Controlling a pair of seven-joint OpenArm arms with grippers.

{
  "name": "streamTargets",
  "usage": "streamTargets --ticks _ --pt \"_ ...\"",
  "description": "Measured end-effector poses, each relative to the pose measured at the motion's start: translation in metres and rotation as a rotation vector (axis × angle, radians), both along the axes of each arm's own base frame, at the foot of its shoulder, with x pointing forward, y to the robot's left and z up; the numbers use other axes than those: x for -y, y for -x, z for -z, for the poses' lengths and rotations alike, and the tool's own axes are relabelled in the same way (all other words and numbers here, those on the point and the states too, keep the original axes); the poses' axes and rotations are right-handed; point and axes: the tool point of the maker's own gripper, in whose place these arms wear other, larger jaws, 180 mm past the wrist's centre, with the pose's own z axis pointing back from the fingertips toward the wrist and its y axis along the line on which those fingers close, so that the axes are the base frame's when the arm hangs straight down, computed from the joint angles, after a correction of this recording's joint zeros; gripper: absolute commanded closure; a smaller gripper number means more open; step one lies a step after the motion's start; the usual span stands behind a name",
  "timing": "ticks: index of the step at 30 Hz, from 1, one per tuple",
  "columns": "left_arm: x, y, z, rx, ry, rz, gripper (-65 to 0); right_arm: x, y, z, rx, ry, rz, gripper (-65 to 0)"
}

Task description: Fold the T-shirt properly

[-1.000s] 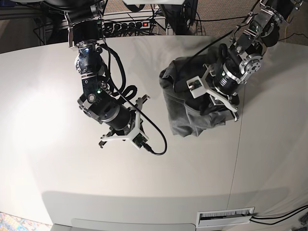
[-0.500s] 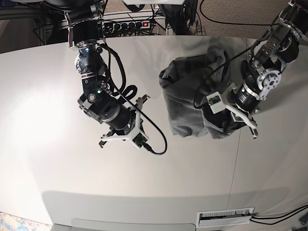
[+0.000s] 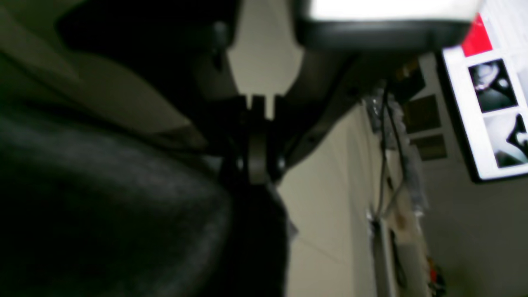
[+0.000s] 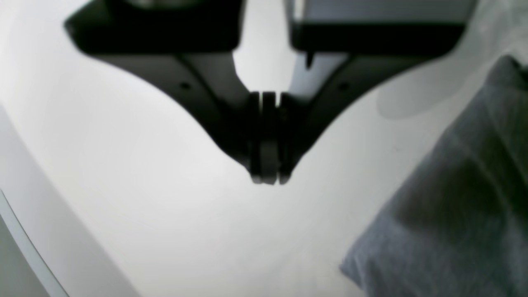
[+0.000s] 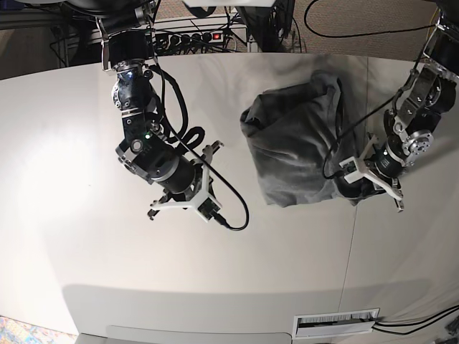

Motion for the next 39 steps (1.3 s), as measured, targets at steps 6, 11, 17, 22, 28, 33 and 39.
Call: streamTargets --ticks 6,11,17,22,28,33,39 --pt "-0.025 -0.003 0.015 -0.033 -0.029 -0.056 0.0 0.0 0.0 0.0 0.0 0.0 0.0 0.0" --pt "-0.026 -0.006 0.013 -0.019 -0.013 -0.071 -13.9 -0.003 0.001 -0.001 -0.001 -0.021 -0.008 0.0" --pt "-0.032 -0.023 -0.028 0.168 -0.048 -0.171 -22.3 -0.022 0.003 -0.012 0.013 -0.139 -0.053 0.0" --pt "-0.029 -0.029 -0.079 0.329 -0.104 -0.25 -22.2 -0.034 0.004 -0.017 0.015 -0.191 -0.064 0.0" --pt "0.028 -0.008 -0.111 0.367 0.063 -0.152 -21.9 -0.051 0.004 -0.025 0.024 -0.243 -0.076 0.0" --pt "0.035 0.003 -0.102 0.334 0.081 -0.135 -21.9 -0.046 0.004 -0.021 0.018 -0.209 -0.064 0.0" --pt "0.028 -0.001 -0.074 0.299 0.07 -0.082 -21.9 -0.046 0.004 -0.019 0.011 -0.205 -0.062 0.0"
